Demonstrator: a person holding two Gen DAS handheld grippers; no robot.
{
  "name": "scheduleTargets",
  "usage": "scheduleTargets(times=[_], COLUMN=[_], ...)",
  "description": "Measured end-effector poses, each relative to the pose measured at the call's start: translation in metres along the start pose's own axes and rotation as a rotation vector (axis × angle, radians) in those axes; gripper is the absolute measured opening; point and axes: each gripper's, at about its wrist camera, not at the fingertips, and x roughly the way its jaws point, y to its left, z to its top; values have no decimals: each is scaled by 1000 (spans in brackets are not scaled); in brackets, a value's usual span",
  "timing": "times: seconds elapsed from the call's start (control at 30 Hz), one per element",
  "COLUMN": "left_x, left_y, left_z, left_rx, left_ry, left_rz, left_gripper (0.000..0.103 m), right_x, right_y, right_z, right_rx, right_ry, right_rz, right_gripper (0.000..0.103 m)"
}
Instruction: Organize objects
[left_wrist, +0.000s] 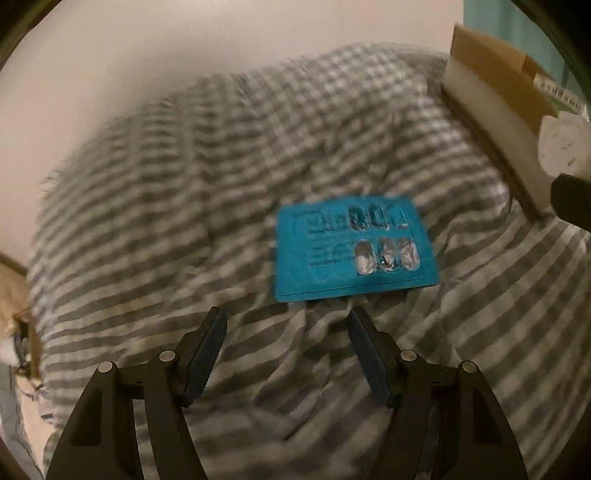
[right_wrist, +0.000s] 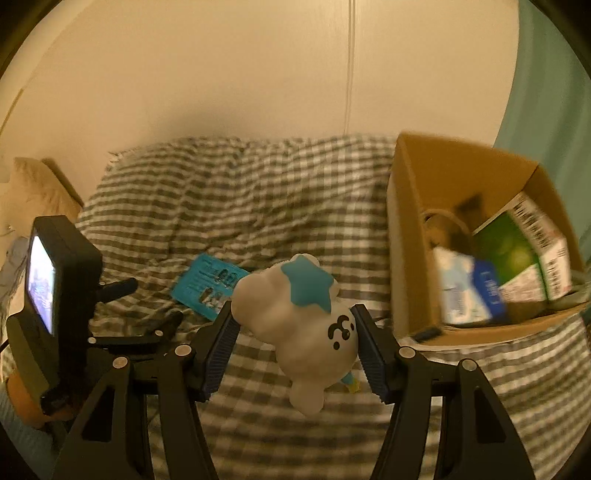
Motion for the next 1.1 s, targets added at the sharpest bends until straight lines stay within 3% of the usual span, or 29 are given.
scheduleTargets(times=[0.17, 0.47, 0.5, 0.53, 0.7, 0.9, 1.1], left_x=[13, 25, 24, 21, -4, -70, -157], left_y=[-10, -29, -29, -29, -34, -39, -39], left_z=[13, 28, 28, 27, 17, 2, 3], left_rx=[76, 184, 183, 183, 194, 119, 56], left_ry=[-41, -86, -84, -73, -64, -107, -188], left_rz=[4, 39, 24, -16, -55, -135, -144], left_gripper=[71, 72, 61, 41, 10, 8, 8], right_x=[28, 39, 37, 36, 23, -19, -94], right_y=[-5, -7, -7, -7, -7, -7, -19], right_z=[0, -3, -3, -3, -6, -6, 0], right_rx=[33, 40, 41, 43, 37, 12, 22], right_ry=[41, 62, 57, 52, 42, -2, -105], right_rz=[-5, -11, -10, -9, -12, -8, 23], right_gripper=[61, 61, 61, 61, 61, 61, 61])
